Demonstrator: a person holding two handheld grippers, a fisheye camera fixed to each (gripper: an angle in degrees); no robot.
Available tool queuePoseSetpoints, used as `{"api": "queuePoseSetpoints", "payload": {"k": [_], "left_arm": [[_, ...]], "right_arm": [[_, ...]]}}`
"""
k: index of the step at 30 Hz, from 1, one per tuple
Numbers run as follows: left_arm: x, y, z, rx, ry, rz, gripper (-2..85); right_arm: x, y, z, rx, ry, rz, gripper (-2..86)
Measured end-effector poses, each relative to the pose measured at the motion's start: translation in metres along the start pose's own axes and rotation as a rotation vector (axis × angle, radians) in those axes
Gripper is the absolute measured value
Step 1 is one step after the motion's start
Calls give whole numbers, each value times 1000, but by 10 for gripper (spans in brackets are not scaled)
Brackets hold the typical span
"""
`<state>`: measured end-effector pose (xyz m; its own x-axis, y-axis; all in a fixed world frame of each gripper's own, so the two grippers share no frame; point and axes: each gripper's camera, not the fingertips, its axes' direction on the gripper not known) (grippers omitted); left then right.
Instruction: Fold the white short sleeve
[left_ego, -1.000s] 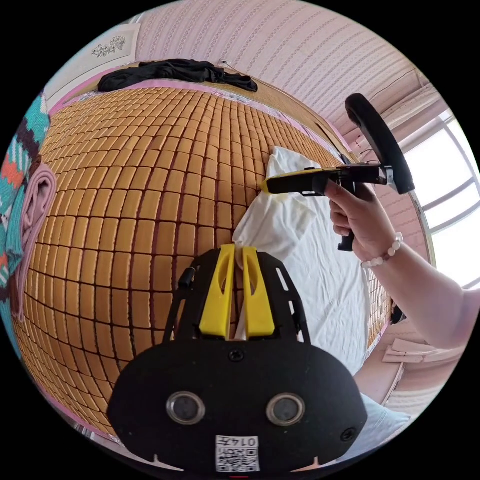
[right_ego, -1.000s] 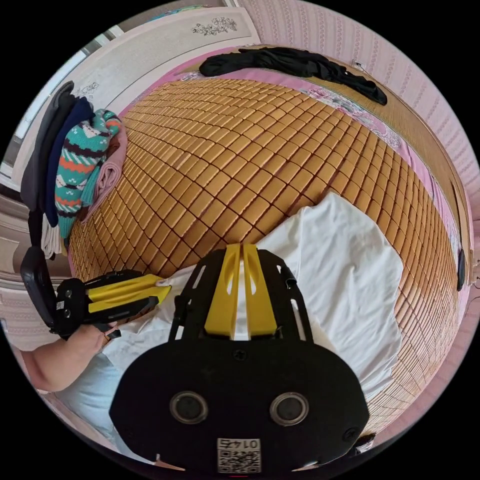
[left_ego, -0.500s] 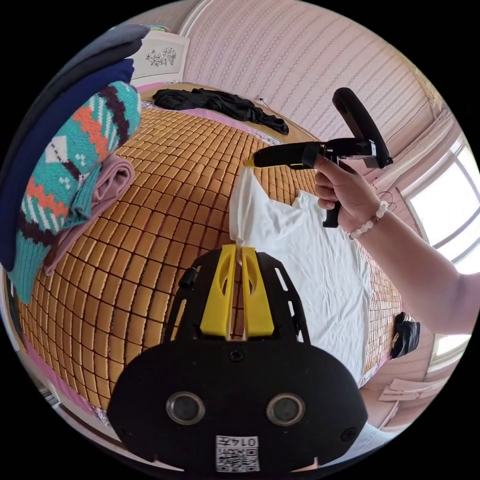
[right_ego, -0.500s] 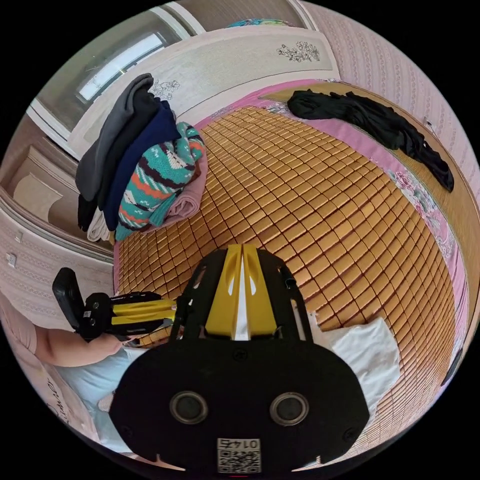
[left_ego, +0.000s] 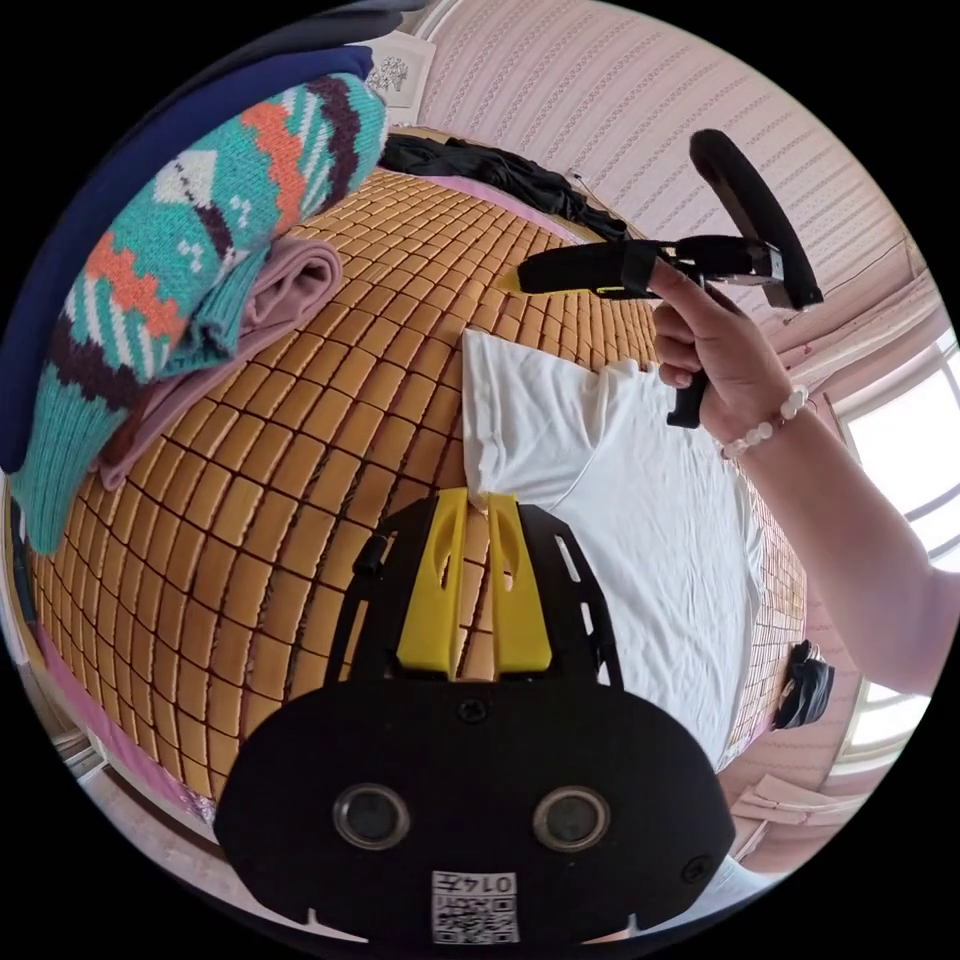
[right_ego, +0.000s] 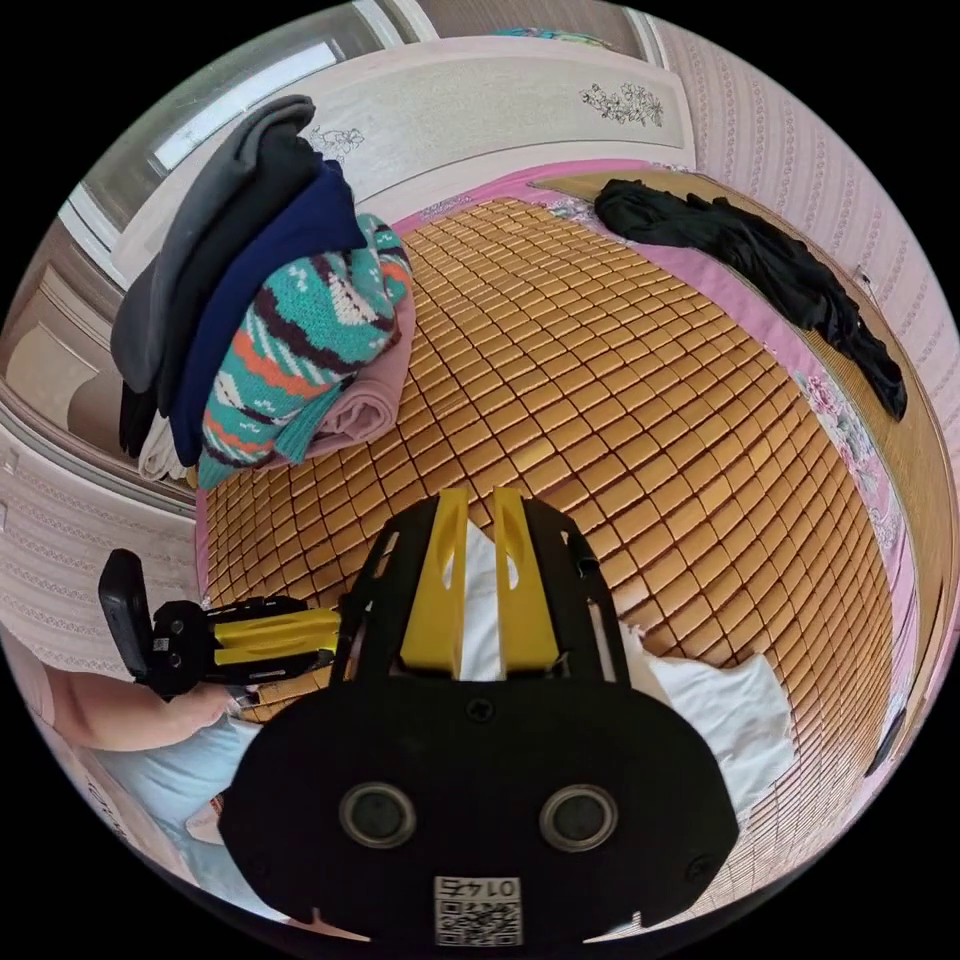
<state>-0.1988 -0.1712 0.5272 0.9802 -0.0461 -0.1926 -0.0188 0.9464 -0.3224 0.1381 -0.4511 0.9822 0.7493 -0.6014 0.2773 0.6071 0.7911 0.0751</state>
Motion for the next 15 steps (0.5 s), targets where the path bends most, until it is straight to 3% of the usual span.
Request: {"api": "queuePoseSetpoints", "payload": {"k": [4, 10, 15], "left_arm": [[-8, 13, -18, 40, 36, -40, 40], [-1, 17, -14, 75, 58, -23, 74], [1, 17, 6, 44, 28, -80, 82]], "right_arm": [[8, 28, -26, 50, -49, 34, 33], [-9, 41, 8, -100, -71, 32, 73], [-17, 31, 17, -79, -47, 91, 102]]}}
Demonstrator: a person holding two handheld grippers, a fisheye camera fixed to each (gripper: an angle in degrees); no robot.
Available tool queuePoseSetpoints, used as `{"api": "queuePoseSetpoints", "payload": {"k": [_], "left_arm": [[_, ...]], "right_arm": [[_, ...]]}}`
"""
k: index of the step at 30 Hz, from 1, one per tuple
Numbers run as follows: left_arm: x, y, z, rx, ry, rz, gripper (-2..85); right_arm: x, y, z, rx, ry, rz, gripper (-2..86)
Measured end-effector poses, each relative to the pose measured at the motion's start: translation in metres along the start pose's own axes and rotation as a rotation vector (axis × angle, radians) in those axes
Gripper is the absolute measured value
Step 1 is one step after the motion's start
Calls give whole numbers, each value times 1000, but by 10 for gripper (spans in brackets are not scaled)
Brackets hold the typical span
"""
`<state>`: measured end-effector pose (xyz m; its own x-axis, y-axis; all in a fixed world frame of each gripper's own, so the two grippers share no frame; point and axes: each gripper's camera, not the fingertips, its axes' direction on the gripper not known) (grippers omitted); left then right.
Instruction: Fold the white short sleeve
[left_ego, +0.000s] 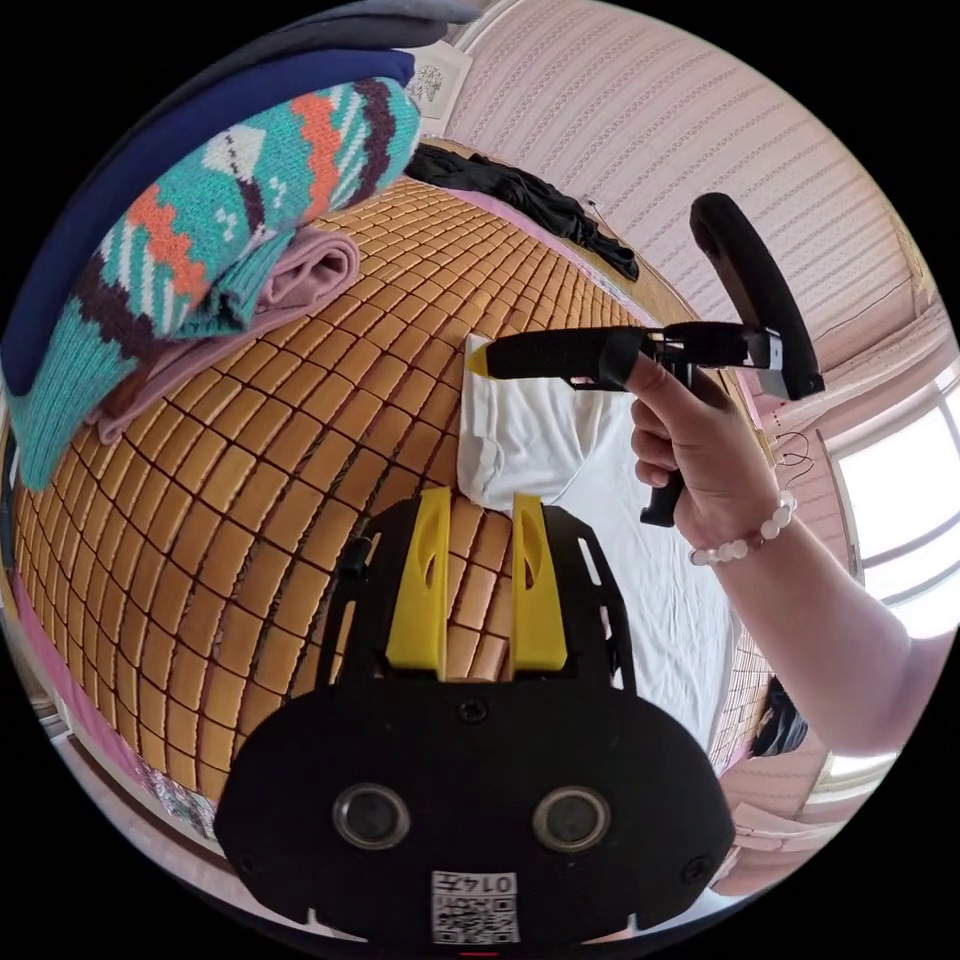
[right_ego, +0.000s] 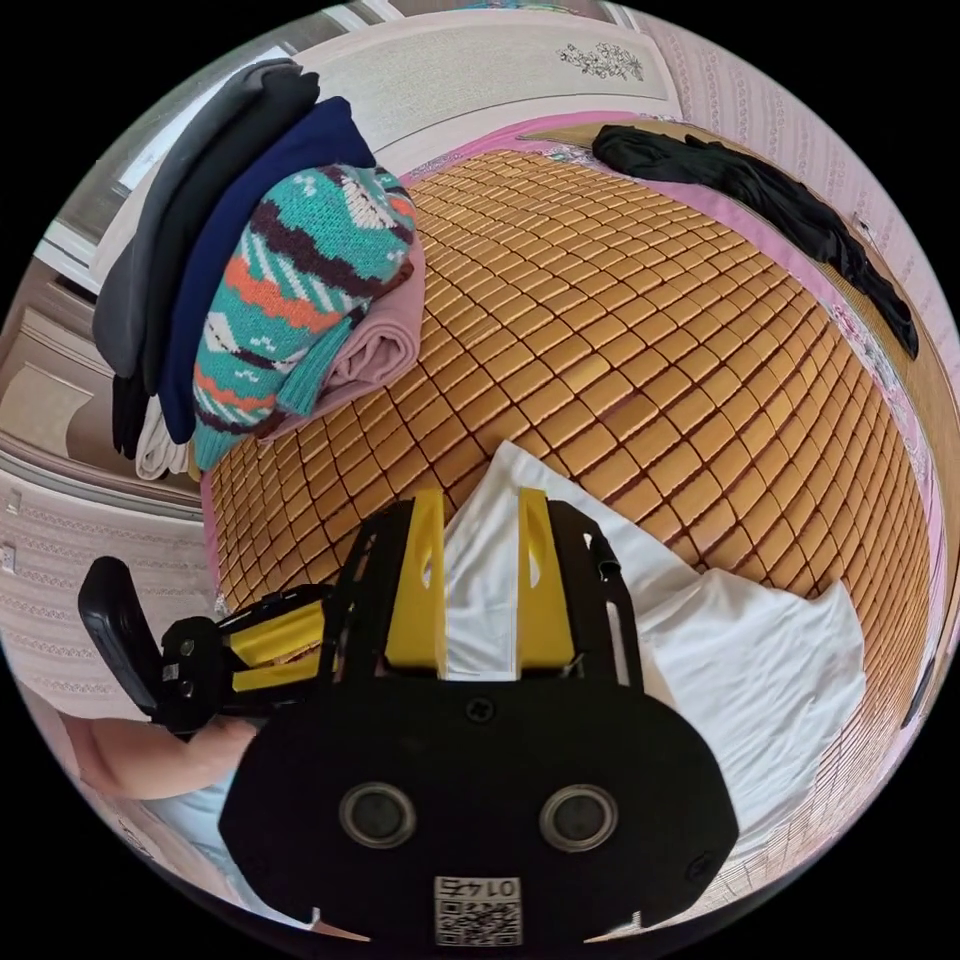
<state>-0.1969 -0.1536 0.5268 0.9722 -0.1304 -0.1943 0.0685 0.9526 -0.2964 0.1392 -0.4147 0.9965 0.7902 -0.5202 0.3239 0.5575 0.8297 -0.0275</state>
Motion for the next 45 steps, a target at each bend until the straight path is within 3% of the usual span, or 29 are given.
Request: {"api": "queuePoseSetpoints", "payload": {"k": [4, 6, 10, 14, 19, 25, 30, 36, 40, 45], "left_arm": [[8, 3, 10, -6, -97, 80, 32], [10, 5, 13, -10, -56, 108, 11], [15, 6, 17, -13, -64, 127, -5], [25, 8, 3, 84, 14, 186, -2], [57, 29, -8, 158, 294, 434, 60], [73, 45, 33, -43, 176, 446, 81], [94, 45, 57, -72, 74, 513, 79], [116, 35, 93, -99, 38, 531, 70], [121, 31, 116, -108, 5, 497, 23], [130, 30, 124, -58, -19, 489, -6]], "right_arm": [[0, -4, 4, -14, 62, 12, 52], [3, -3, 2, -13, 96, 25, 26], [23, 3, -12, -3, 9, 62, 7], [57, 45, -71, 227, -157, 170, 11], [106, 155, -139, 466, -277, 396, 32], [149, 226, -121, 234, -236, 602, 90], [135, 210, -139, 256, -123, 488, 80], [99, 128, -139, 201, -35, 191, 83], [101, 100, -108, 4, 89, 180, 42], [99, 117, -151, 189, 43, 189, 9]]}}
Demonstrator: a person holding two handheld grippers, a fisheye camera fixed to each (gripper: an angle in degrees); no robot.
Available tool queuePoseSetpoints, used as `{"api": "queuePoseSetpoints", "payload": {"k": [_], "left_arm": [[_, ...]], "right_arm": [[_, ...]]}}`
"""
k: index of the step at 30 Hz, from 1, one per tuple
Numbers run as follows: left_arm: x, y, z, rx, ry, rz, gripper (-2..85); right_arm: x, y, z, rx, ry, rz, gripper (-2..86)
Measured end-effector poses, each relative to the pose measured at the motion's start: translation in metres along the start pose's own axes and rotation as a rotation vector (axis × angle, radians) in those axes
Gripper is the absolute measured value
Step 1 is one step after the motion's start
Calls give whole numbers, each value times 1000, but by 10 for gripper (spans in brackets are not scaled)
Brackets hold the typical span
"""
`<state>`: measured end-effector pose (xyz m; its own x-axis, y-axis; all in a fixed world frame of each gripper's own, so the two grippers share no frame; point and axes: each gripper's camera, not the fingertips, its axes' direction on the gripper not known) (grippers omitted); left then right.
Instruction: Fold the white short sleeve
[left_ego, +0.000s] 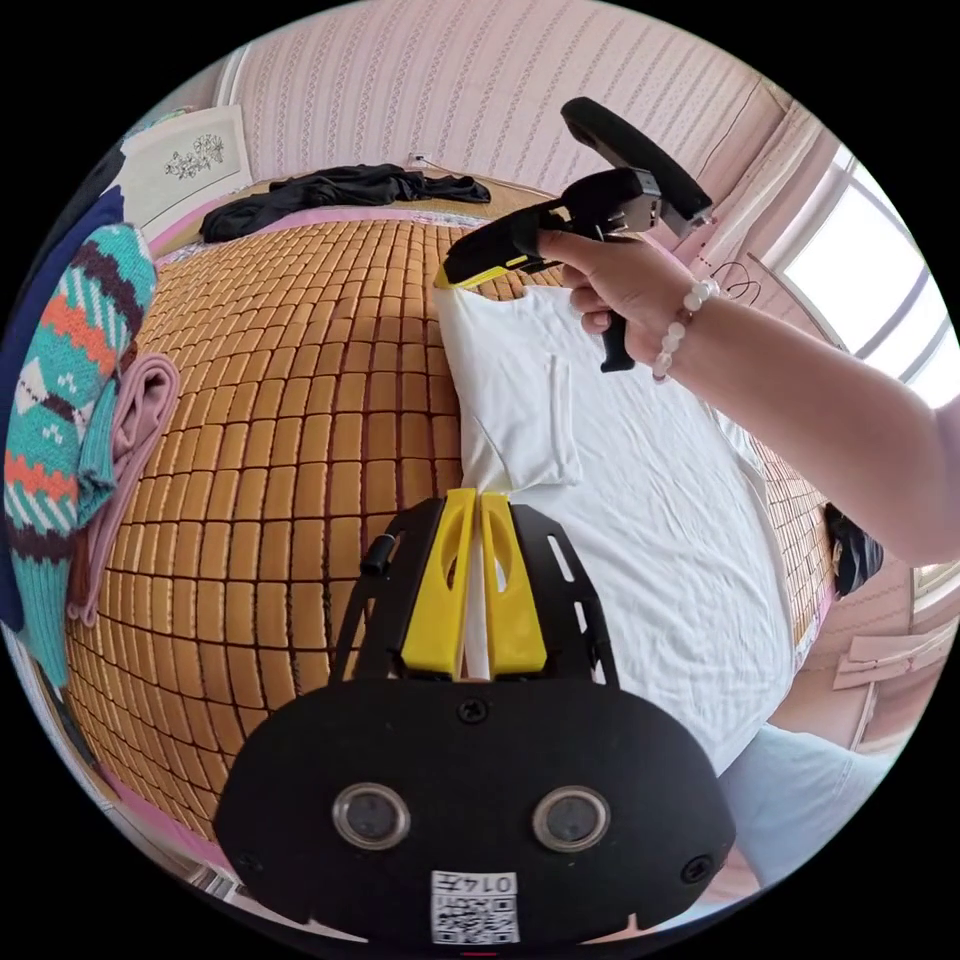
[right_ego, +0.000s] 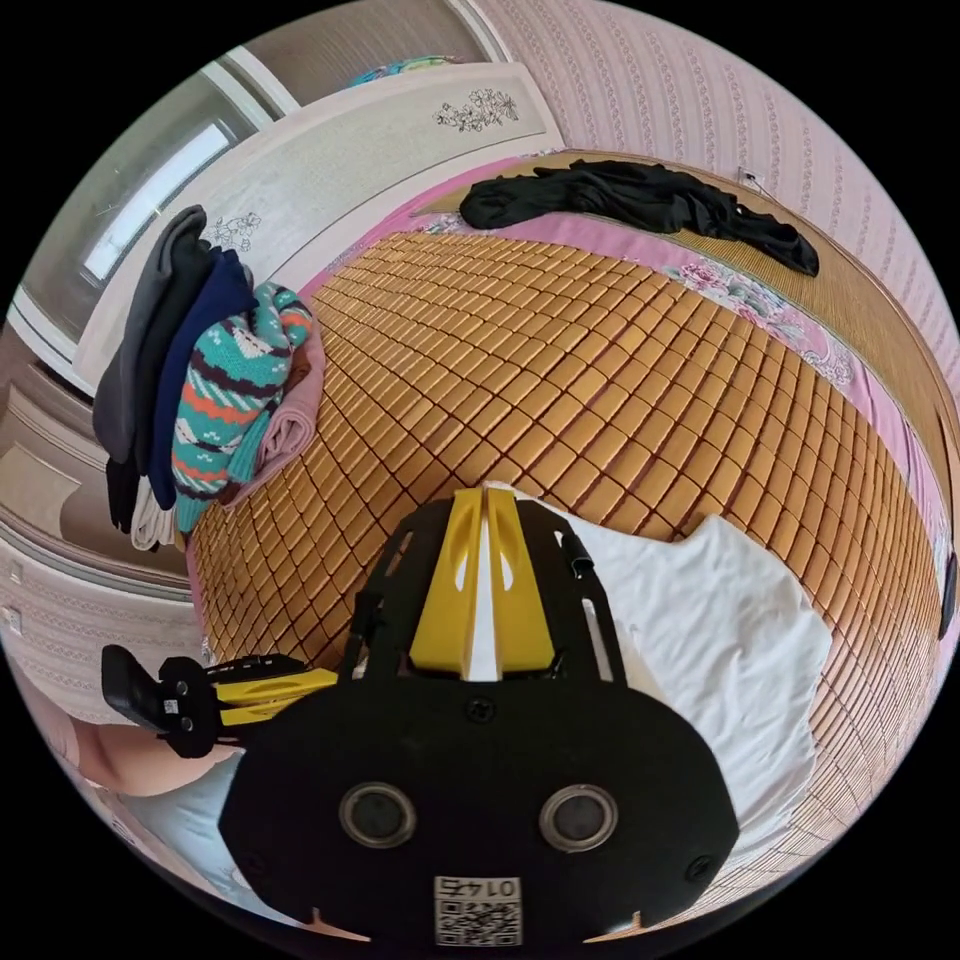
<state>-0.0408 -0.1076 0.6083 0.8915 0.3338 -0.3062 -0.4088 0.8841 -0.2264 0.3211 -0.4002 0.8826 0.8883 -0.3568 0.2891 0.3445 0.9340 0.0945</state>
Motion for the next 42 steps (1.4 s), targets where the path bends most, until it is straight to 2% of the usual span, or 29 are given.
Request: {"api": "queuePoseSetpoints", "payload": {"k": [3, 6, 9, 12, 14, 19, 23, 27, 31, 36, 39, 42], "left_arm": [[4, -3, 14, -32, -47, -13, -3], [-1, -8, 24, -41, 3, -74, 32], [-5, -12, 20, 1, 12, -119, 51], [-1, -20, 8, 56, 46, -110, 50], [7, -33, 2, 52, 85, -70, 50], [67, -91, 26, 22, 183, 158, 48], [132, -136, 75, -16, 284, 286, 49], [231, -187, 126, -35, 361, 472, 44], [321, -227, 198, -135, 425, 592, 50], [403, -246, 256, -189, 345, 779, 66], [435, -244, 291, -282, 304, 867, 73], [451, -237, 315, -311, 231, 937, 37]], "right_arm": [[6, -2, 12, -101, -3, -21, 10], [15, 5, 1, -110, -35, -19, 36], [31, 31, -51, 11, -45, 25, 90], [63, 91, -116, 158, -75, 162, 91], [88, 158, -161, 202, 9, 325, 86], [128, 298, -221, 168, 196, 647, 82], [149, 378, -249, 162, 207, 816, 81], [161, 408, -267, 185, 171, 868, 79], [171, 426, -274, 166, 131, 882, 76], [176, 444, -283, 206, 71, 881, 42], [182, 458, -292, 229, 58, 916, 19], [187, 472, -300, 262, 6, 942, 10]]}}
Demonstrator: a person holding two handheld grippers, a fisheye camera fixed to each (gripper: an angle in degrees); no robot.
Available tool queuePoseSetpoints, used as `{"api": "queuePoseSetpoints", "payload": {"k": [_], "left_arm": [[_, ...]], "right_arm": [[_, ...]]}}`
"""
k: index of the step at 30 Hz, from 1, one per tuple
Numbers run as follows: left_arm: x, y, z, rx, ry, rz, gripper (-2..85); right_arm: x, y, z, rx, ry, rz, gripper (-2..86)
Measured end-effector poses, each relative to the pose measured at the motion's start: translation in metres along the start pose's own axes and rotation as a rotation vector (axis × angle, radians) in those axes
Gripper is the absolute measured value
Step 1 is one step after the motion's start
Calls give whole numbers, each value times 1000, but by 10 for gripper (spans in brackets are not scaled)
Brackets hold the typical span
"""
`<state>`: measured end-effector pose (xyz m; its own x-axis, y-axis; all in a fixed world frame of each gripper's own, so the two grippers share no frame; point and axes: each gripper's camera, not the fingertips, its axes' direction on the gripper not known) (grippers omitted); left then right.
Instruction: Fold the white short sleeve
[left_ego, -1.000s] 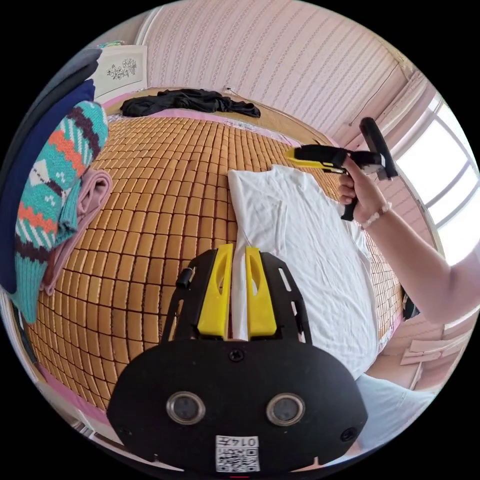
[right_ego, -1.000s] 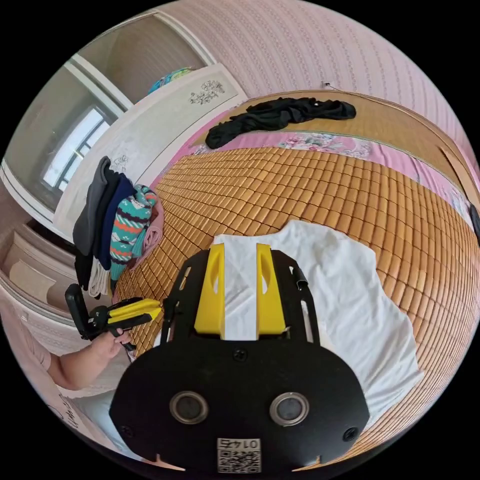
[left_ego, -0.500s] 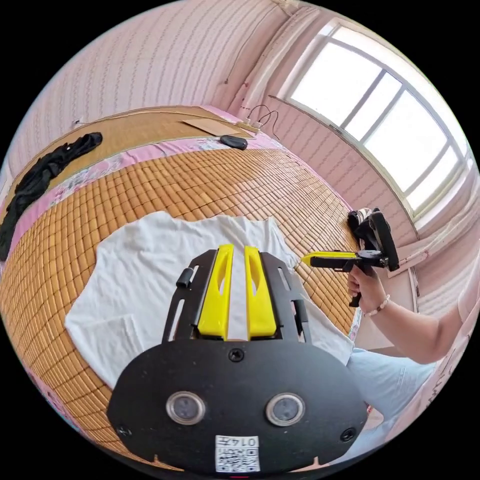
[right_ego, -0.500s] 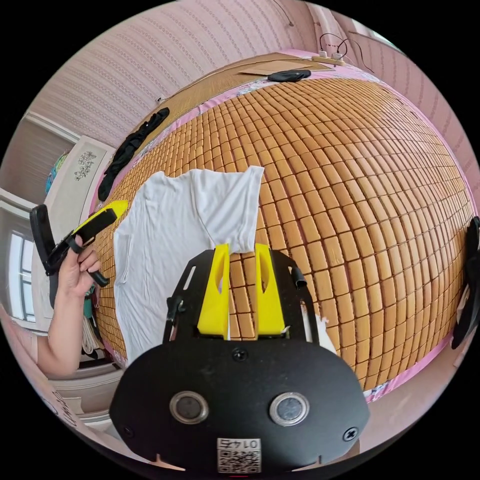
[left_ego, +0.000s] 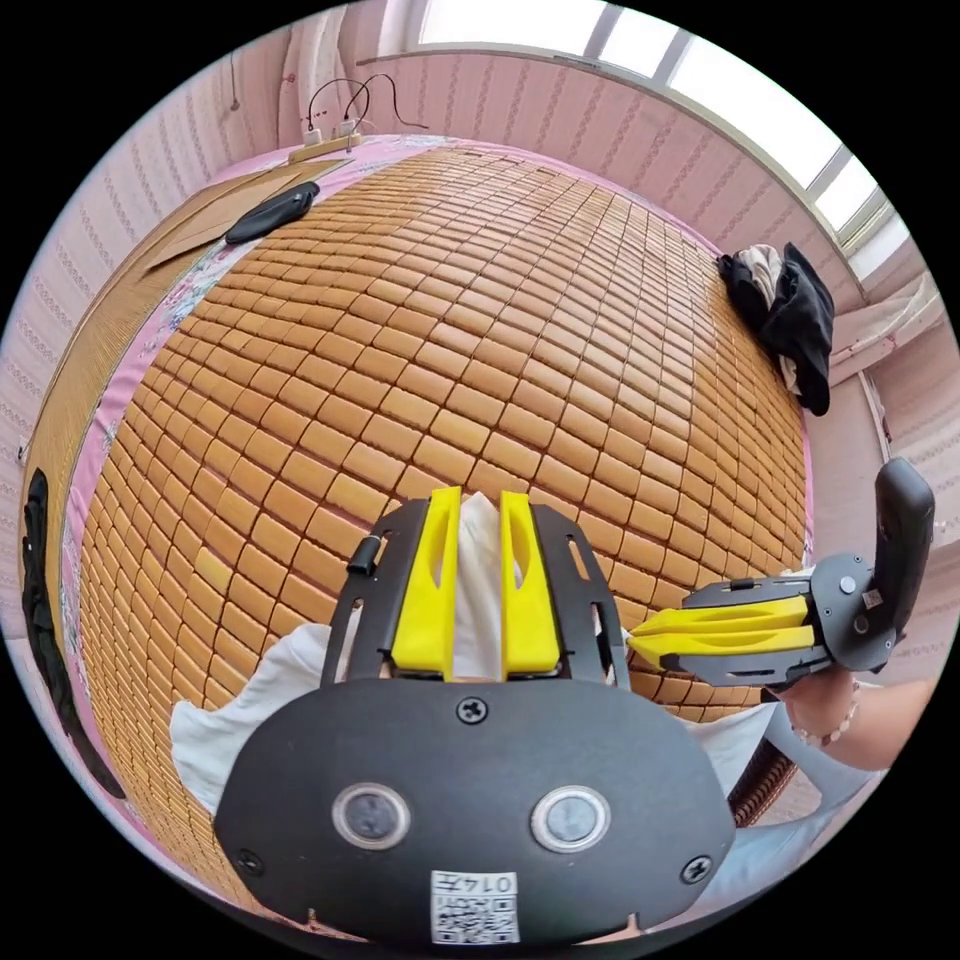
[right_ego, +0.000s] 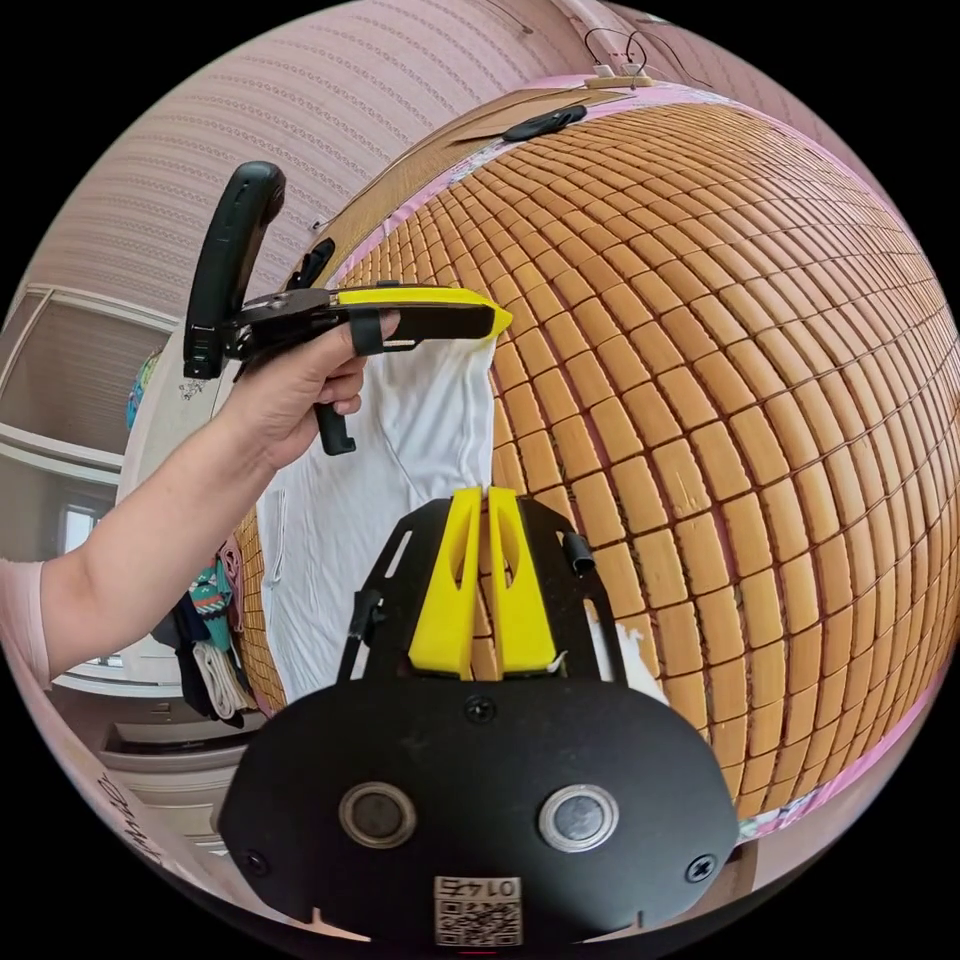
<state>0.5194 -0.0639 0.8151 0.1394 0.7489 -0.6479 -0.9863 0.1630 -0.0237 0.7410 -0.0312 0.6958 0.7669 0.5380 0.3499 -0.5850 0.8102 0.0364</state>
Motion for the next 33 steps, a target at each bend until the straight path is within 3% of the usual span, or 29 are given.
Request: {"api": "queuePoseSetpoints", "payload": {"k": [3, 12, 17, 20, 24, 27, 33], "left_arm": [[-1, -5, 5, -2, -71, 10, 2], [-36, 10, -16, 122, 88, -99, -9], [-56, 29, -44, 207, 52, -145, -8], [-64, 20, -30, 123, 109, -148, 2], [-38, -5, -9, 69, 12, -47, 81], [-30, -23, 18, -37, -79, -39, 60], [-36, -25, 10, -21, -49, 35, -8]], "right_arm": [[7, 2, -10, 8, -22, 5, 6], [6, 11, -39, 37, -27, -27, 3], [-2, 17, -55, 69, -20, -63, 2], [-1, 18, -52, 46, 12, -40, 2], [0, 21, -52, 41, 7, -29, 3], [0, 24, -52, 30, 17, -32, 3], [7, 27, -56, 26, -2, 13, 2]]}}
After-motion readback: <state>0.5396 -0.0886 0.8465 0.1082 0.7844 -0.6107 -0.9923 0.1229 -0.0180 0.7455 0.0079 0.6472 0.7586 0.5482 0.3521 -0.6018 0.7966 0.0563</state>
